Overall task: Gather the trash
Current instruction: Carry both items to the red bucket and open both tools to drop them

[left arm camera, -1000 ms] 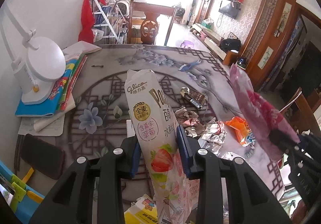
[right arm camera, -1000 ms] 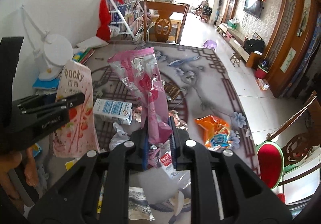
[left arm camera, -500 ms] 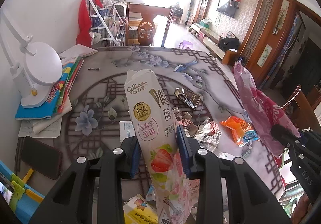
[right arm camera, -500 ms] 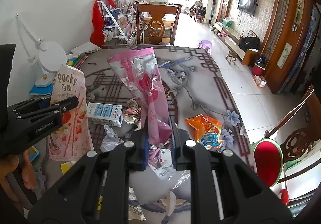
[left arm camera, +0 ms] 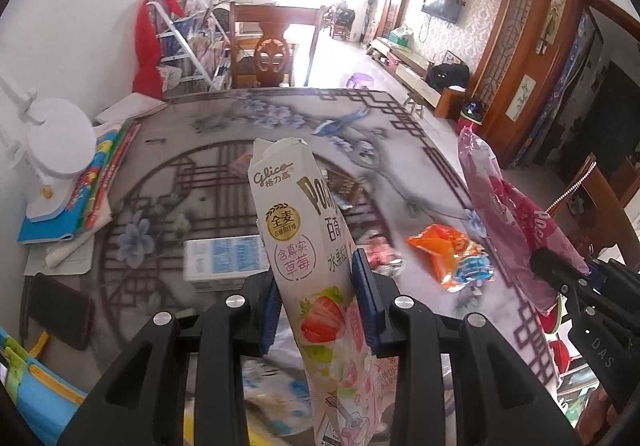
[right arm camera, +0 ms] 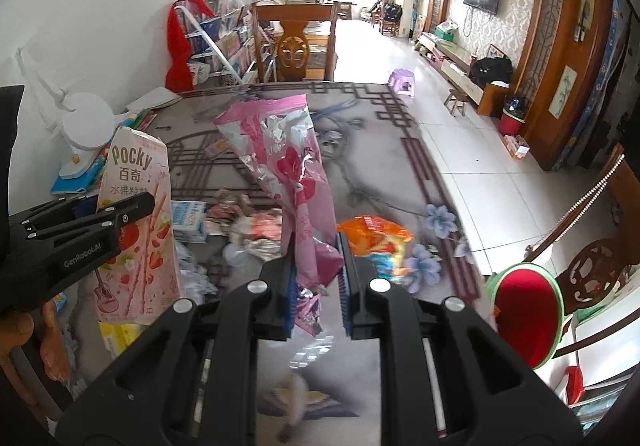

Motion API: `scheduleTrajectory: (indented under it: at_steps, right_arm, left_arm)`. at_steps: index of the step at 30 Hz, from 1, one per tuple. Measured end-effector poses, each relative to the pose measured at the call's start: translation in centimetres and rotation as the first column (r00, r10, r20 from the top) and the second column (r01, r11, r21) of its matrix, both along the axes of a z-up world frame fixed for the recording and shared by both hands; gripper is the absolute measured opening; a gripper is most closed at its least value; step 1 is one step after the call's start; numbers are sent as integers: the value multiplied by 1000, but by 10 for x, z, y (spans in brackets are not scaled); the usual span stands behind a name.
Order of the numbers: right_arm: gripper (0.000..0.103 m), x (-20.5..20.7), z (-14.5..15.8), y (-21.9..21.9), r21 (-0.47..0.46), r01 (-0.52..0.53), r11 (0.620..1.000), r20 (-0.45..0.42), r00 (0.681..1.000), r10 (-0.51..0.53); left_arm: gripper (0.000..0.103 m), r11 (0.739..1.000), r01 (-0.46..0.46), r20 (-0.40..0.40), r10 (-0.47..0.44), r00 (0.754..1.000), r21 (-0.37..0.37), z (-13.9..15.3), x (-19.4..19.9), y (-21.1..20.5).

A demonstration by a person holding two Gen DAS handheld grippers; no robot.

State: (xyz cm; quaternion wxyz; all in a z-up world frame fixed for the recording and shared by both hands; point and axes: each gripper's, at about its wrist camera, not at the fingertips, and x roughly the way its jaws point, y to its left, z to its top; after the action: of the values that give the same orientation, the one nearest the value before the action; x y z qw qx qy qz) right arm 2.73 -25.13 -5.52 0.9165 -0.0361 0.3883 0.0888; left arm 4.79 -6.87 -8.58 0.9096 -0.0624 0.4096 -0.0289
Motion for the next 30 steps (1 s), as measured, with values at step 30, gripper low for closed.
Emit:
scheduleTrajectory:
  at_steps: [30]
  right_arm:
    - [18, 9, -93, -361, 41, 565, 824, -259, 803, -538]
  left_arm:
    - [31, 829, 539, -109, -556, 824, -148, -35, 74, -369]
